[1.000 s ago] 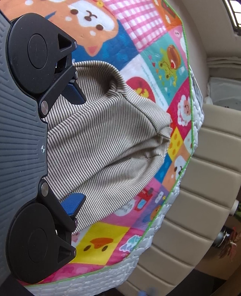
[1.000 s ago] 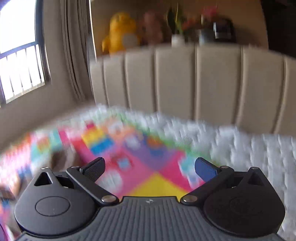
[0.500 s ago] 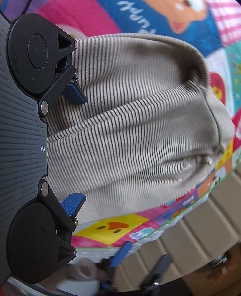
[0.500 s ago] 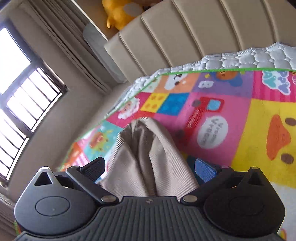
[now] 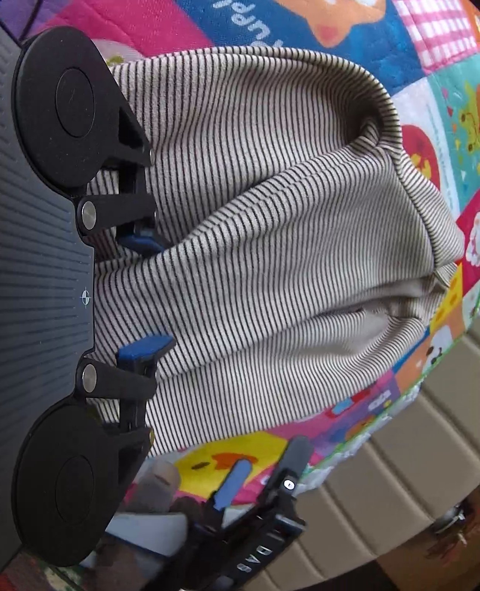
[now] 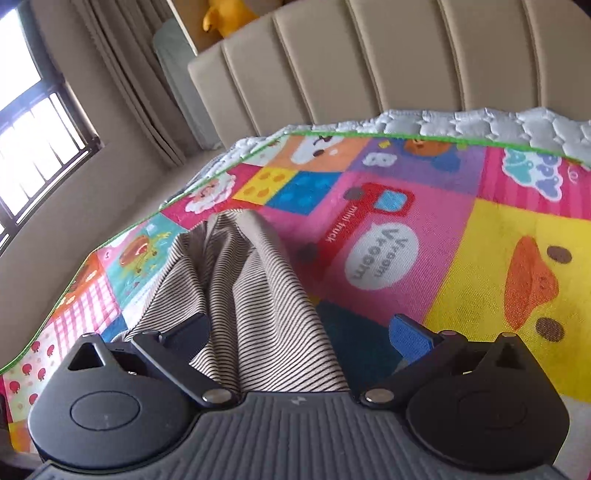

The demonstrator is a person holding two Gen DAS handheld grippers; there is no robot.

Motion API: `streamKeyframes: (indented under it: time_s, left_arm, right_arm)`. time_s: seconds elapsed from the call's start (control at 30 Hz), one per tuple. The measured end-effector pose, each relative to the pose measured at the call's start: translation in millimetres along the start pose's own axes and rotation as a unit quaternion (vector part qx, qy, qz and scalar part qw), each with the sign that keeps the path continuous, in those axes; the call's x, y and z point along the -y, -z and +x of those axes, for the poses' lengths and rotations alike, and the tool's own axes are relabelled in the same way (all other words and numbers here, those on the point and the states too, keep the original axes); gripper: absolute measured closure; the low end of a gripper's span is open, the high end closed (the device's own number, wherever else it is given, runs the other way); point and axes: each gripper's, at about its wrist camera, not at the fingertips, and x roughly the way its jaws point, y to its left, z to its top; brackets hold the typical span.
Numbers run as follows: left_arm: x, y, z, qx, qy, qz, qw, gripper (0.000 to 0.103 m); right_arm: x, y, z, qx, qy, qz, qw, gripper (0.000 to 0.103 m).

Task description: Fold clothes

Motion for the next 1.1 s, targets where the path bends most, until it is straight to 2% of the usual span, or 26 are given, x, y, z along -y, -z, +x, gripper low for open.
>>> streamKeyframes:
  time_s: [0.13,0.27,0.37,0.43,0.47,0.53,0.6,0.63,0.7,0.73,0.77,0.8,0.83,0.87,0.93,0.97,1.03,1.1]
  left_arm:
    - [5,-3,-8,0.021,0.015,0.003,0.9997,0.076]
    - [10,-2,-19,0.037,0.019,0.018,0.999,0.079]
    - [5,-9,-27,0.048,0.033,-0.001,0.9983,0.083]
    - [-12,-20,-45,0.082,0.058,-0.049,0.9938,0.086]
    - [-23,-29,-58,0.111,0.068,-0.077,0.9885,0.093]
    - [-50,-42,-95,0.207,0.04,-0.112,0.971,0.094]
    - [-80,-50,-134,0.303,0.001,-0.146,0.9416,0.094]
    - [-95,-50,-150,0.335,-0.014,-0.168,0.927,0.09]
    - [-122,-48,-170,0.358,-0.023,-0.217,0.9078,0.081]
    - [-134,-46,-175,0.359,-0.021,-0.239,0.9019,0.065]
    - [-141,-47,-173,0.345,-0.007,-0.249,0.9047,0.056]
    - [-146,-50,-167,0.321,0.015,-0.252,0.9128,0.047]
    - [-148,-54,-159,0.295,0.037,-0.253,0.9208,0.043]
    - [-144,-58,-148,0.266,0.061,-0.245,0.9303,0.034]
    - [-126,-62,-122,0.205,0.101,-0.207,0.9515,0.021]
    - [-113,-65,-110,0.183,0.101,-0.182,0.9608,0.021]
    - [-84,-65,-85,0.146,0.071,-0.114,0.9801,0.016]
    - [-62,-63,-67,0.122,0.028,-0.059,0.9903,0.013]
  right_arm:
    - [3,-1,0,0.0,-0.001,0.005,1.0,0.0]
    - [2,0,3,-0.004,0.005,0.001,1.0,0.0]
    - [0,2,6,-0.007,0.013,-0.012,1.0,0.0]
    - [-1,3,6,-0.006,0.018,-0.02,1.0,0.0]
    - [-2,3,6,-0.004,0.021,-0.024,0.999,0.0]
    - [-2,3,4,-0.001,0.022,-0.026,0.999,0.0]
    - [-2,3,4,-0.001,0.021,-0.026,0.999,0.0]
    - [-3,3,6,-0.004,0.02,-0.027,0.999,0.0]
    - [-4,5,10,-0.014,0.019,-0.03,0.999,0.0]
    - [-5,6,12,-0.019,0.019,-0.031,0.999,0.0]
    - [-7,9,16,-0.028,0.017,-0.035,0.999,0.0]
    - [-9,13,19,-0.039,0.016,-0.04,0.998,0.0]
    - [-10,17,23,-0.05,0.014,-0.044,0.998,0.0]
    - [-12,20,27,-0.06,0.012,-0.048,0.997,0.0]
    - [-16,27,35,-0.082,0.008,-0.057,0.995,0.0]
    - [-18,31,38,-0.093,0.006,-0.062,0.994,0.0]
    - [-22,38,46,-0.114,0.003,-0.071,0.991,0.0]
    - [-25,45,54,-0.135,-0.001,-0.08,0.988,0.0]
